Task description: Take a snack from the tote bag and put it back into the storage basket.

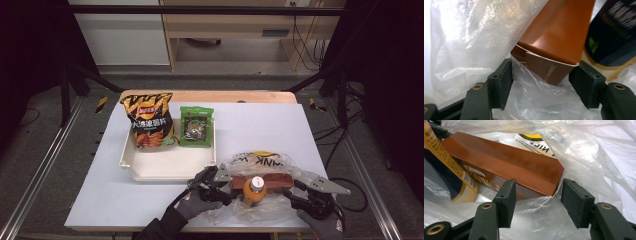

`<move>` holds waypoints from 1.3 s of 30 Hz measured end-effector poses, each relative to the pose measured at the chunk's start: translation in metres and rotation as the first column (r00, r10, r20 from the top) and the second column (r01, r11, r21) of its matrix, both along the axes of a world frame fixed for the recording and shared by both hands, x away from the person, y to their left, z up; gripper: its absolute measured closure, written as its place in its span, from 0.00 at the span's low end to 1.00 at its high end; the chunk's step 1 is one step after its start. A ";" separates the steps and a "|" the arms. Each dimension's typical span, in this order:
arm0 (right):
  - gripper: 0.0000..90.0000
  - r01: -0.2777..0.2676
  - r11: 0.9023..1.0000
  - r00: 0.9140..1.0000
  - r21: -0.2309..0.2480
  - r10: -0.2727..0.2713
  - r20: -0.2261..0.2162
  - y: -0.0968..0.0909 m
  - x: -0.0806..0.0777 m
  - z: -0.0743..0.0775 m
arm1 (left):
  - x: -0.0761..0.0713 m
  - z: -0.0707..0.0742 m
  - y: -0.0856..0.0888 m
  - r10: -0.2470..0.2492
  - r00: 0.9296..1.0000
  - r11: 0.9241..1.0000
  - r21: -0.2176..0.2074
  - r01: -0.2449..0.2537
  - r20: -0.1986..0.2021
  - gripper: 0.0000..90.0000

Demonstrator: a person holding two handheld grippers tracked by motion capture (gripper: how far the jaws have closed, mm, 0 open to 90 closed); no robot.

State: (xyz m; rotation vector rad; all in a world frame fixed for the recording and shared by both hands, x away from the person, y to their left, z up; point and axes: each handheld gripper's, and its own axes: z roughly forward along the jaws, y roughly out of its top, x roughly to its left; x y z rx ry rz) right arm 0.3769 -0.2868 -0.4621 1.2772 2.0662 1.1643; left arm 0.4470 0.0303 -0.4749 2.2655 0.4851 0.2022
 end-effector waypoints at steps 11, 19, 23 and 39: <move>0.50 -0.001 1.000 0.999 0.031 0.000 0.050 -0.001 -0.004 0.009 | -0.009 0.036 0.002 -0.033 0.997 0.994 -0.105 0.041 0.076 0.37; 0.50 -0.015 1.000 0.999 0.024 0.015 0.030 0.000 -0.003 0.004 | 0.006 0.032 -0.010 -0.064 0.996 0.991 -0.112 0.070 0.057 0.40; 0.50 -0.015 1.000 1.000 0.023 0.014 0.022 0.000 -0.002 0.003 | 0.010 0.027 -0.010 -0.083 0.995 0.995 -0.057 0.086 0.052 0.38; 0.50 -0.010 1.000 1.000 0.024 0.010 0.020 0.000 -0.001 0.001 | 0.016 0.013 -0.018 -0.114 0.993 0.993 0.014 0.113 0.024 0.36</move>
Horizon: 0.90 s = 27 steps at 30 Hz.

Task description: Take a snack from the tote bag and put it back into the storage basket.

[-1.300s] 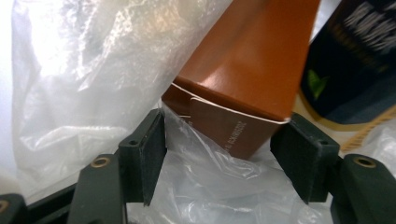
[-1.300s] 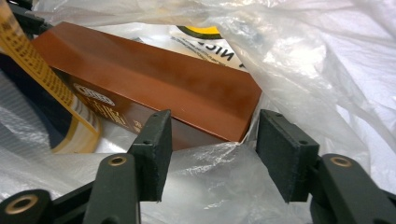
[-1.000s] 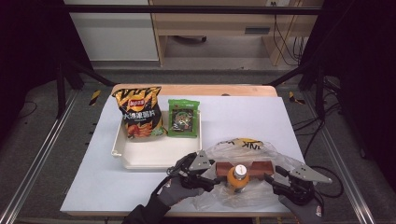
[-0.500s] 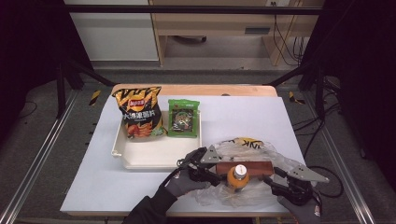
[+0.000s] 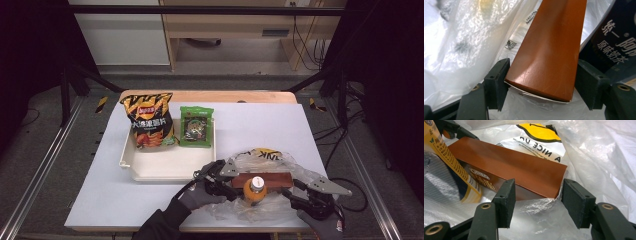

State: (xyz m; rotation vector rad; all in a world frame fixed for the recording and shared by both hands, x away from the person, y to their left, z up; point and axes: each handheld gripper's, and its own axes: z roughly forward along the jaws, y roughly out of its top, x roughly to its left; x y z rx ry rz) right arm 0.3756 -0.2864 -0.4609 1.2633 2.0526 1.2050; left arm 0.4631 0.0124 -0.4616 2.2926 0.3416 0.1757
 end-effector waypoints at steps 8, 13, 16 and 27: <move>0.50 0.004 1.000 1.000 0.001 -0.004 0.005 0.000 0.000 0.000 | -0.002 -0.001 -0.001 -0.024 1.000 0.999 0.033 0.023 0.010 0.42; 0.49 0.008 1.000 1.000 0.020 -0.008 0.010 -0.004 -0.002 0.002 | -0.006 0.008 0.008 -0.035 0.999 0.999 0.006 0.035 0.015 0.47; 0.47 0.009 1.000 1.000 0.021 -0.009 0.010 -0.005 -0.003 0.001 | -0.007 0.011 0.013 -0.032 0.999 0.999 -0.013 0.033 0.011 0.47; 0.48 0.008 1.000 1.000 0.007 -0.008 0.000 -0.006 -0.003 -0.001 | -0.010 0.024 0.028 -0.024 1.000 0.996 -0.085 0.024 -0.003 0.48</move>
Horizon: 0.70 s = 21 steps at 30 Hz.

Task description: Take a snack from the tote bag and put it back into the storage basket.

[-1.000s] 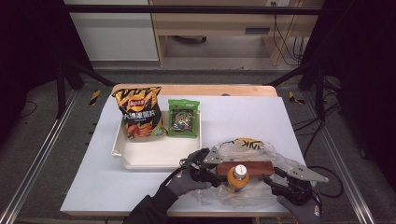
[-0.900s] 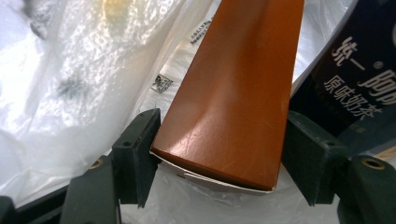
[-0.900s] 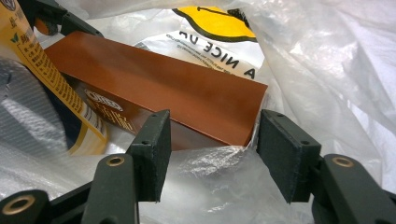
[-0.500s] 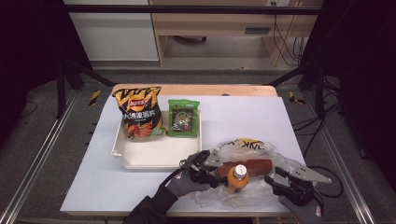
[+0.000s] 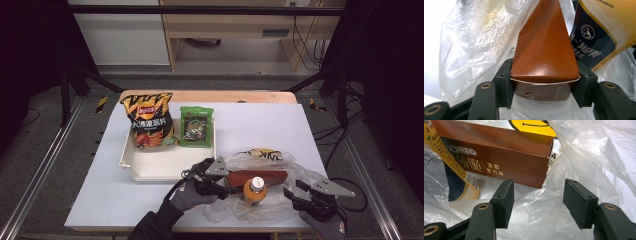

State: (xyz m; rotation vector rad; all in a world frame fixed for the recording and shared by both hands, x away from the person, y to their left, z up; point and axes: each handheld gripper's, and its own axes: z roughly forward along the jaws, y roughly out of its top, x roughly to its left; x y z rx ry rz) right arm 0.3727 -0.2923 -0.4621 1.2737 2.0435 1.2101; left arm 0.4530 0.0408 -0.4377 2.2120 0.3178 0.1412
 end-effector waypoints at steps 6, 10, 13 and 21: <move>0.49 0.002 1.000 1.000 -0.003 -0.002 -0.001 0.001 0.000 0.000 | -0.005 -0.012 -0.003 0.016 1.000 0.999 0.034 -0.016 0.007 0.47; 0.48 -0.001 1.000 1.000 -0.003 0.001 -0.005 0.001 0.000 0.000 | -0.008 -0.015 -0.004 0.022 1.000 0.997 0.071 -0.023 0.009 0.45; 0.48 -0.003 1.000 1.000 -0.001 0.003 0.000 0.002 0.000 0.001 | -0.010 -0.012 -0.005 0.008 1.000 0.997 0.073 -0.009 0.012 0.38; 0.48 -0.003 1.000 1.000 0.001 0.003 -0.001 0.002 0.001 0.001 | -0.002 -0.004 -0.020 0.013 1.000 0.998 0.063 -0.013 0.007 0.38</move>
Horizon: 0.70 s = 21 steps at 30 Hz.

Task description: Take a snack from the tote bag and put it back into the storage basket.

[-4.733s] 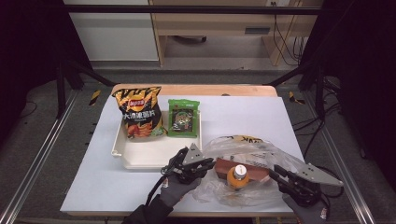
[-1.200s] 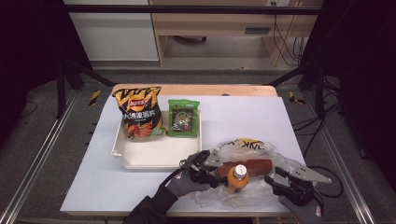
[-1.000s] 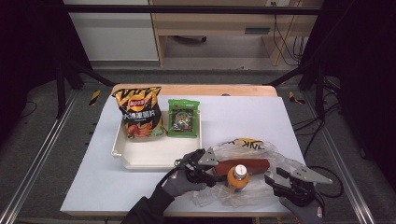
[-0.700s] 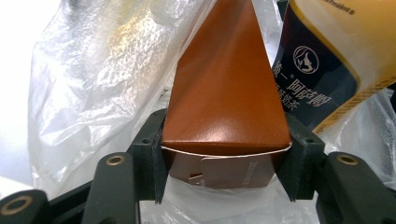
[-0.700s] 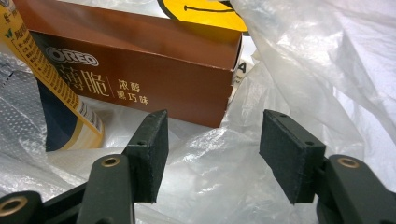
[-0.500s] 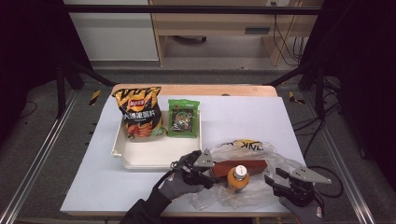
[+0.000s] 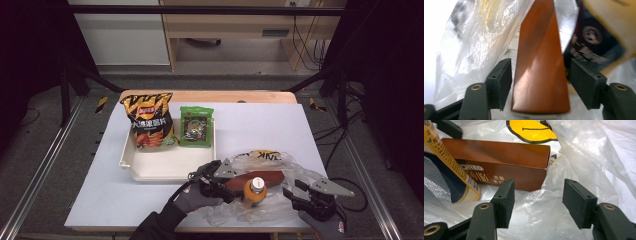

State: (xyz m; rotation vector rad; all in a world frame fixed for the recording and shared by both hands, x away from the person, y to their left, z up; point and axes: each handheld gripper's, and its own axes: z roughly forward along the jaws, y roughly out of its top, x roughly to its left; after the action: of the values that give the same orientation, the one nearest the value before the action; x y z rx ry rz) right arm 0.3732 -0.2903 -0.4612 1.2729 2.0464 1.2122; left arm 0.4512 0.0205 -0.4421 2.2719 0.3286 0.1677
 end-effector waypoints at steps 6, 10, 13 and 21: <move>0.49 -0.002 1.000 1.000 0.001 0.002 -0.001 0.000 0.000 0.000 | 0.008 -0.010 -0.006 -0.015 0.999 0.999 0.029 0.016 -0.036 0.44; 0.49 -0.001 1.000 1.000 0.000 0.001 0.000 0.000 0.000 0.000 | 0.010 -0.012 -0.008 -0.025 0.999 0.999 0.028 0.026 -0.041 0.45; 0.49 -0.001 1.000 1.000 0.000 0.001 -0.001 0.000 0.001 0.000 | 0.011 -0.011 -0.010 -0.026 0.999 0.999 0.042 0.028 -0.040 0.45; 0.50 -0.001 1.000 1.000 0.003 0.001 0.003 0.000 0.000 -0.001 | 0.002 -0.005 -0.002 -0.035 0.999 0.999 0.022 0.035 0.004 0.48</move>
State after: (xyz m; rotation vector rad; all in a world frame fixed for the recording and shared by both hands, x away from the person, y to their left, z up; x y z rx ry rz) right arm 0.3732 -0.2907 -0.4619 1.2708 2.0437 1.2166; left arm 0.4530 0.0185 -0.4474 2.2975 0.2861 0.1594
